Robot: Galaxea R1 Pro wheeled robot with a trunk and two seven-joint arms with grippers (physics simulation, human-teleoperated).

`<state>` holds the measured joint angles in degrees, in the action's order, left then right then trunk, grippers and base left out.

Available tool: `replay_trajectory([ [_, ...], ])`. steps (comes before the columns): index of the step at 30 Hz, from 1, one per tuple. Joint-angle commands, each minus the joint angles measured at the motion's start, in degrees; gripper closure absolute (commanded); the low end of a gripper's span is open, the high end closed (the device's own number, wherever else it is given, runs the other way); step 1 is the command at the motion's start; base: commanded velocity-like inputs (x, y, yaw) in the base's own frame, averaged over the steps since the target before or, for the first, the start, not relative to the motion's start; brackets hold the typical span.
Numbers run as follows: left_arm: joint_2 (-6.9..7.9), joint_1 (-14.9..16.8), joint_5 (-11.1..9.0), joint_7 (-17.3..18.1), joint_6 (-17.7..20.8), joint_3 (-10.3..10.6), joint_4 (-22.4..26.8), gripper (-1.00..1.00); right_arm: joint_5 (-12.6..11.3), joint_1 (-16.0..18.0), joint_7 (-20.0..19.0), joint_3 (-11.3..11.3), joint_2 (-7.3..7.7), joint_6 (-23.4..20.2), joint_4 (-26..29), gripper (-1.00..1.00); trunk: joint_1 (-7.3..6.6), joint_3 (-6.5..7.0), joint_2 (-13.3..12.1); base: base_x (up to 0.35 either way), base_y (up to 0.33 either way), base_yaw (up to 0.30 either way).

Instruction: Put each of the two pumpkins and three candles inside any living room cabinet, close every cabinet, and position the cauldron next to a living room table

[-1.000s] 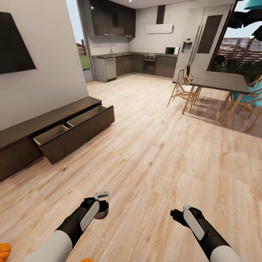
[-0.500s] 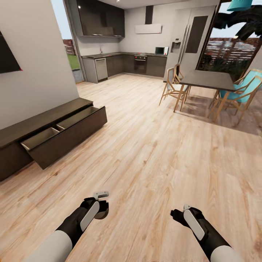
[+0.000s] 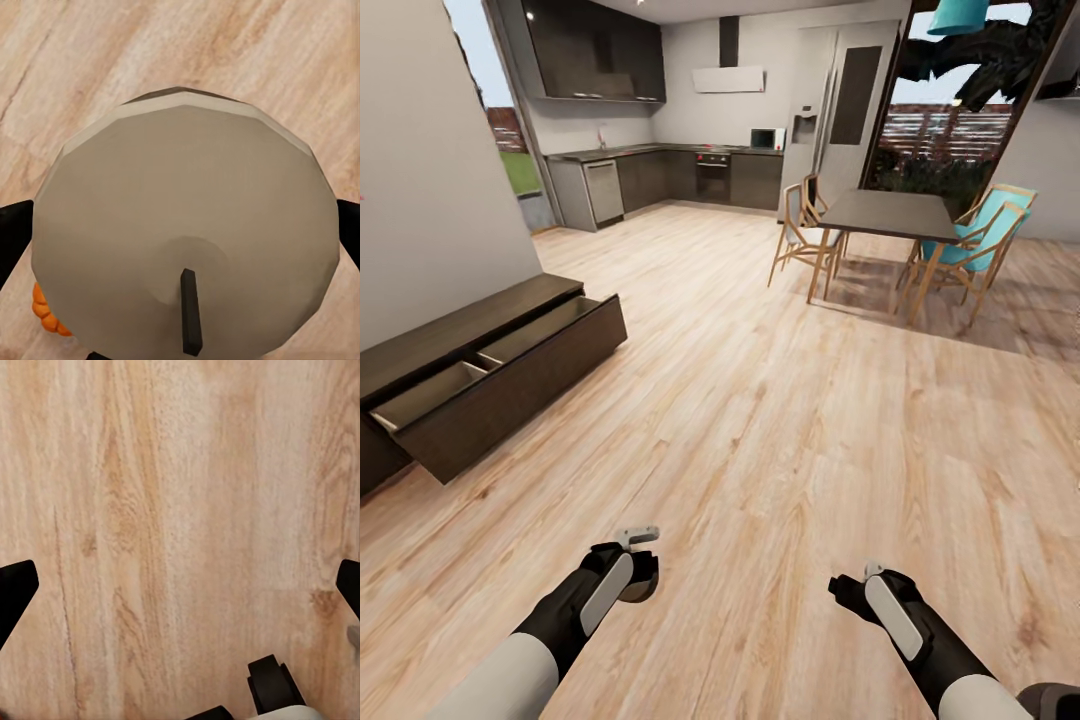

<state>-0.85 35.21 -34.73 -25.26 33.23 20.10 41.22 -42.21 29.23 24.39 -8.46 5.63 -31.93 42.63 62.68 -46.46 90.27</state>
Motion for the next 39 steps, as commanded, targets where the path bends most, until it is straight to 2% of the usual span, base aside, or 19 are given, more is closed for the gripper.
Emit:
replay_trajectory([
  [1, 0.04, 0.0, -0.6, -0.6, 0.1, 0.2, 0.1, 1.0, -0.6, 0.0, 0.6, -0.3, 0.08, -0.1, 0.1, -1.0, 0.0, -0.05, 0.0, -0.001, 0.0, -0.158],
  [16, 0.03, 0.0, -0.6, -0.6, 0.1, 0.2, 0.1, 1.0, -0.6, 0.0, 0.6, -0.3, 0.08, -0.1, 0.1, -1.0, 0.0, -0.05, 0.0, -0.009, 0.0, -0.263],
  [29, 0.05, 0.0, -0.6, -0.6, 0.1, 0.1, 0.1, 1.0, -0.6, 0.0, 0.6, -0.3, 0.05, -0.1, 0.1, -1.0, 0.0, -0.05, 0.0, -0.063, 0.0, -0.029],
  [39, 0.06, 0.0, -0.6, -0.6, 0.1, 0.1, 0.1, 1.0, -0.6, 0.0, 0.6, -0.3, 0.06, -0.1, 0.1, -1.0, 0.0, -0.05, 0.0, -0.024, 0.0, -0.16],
])
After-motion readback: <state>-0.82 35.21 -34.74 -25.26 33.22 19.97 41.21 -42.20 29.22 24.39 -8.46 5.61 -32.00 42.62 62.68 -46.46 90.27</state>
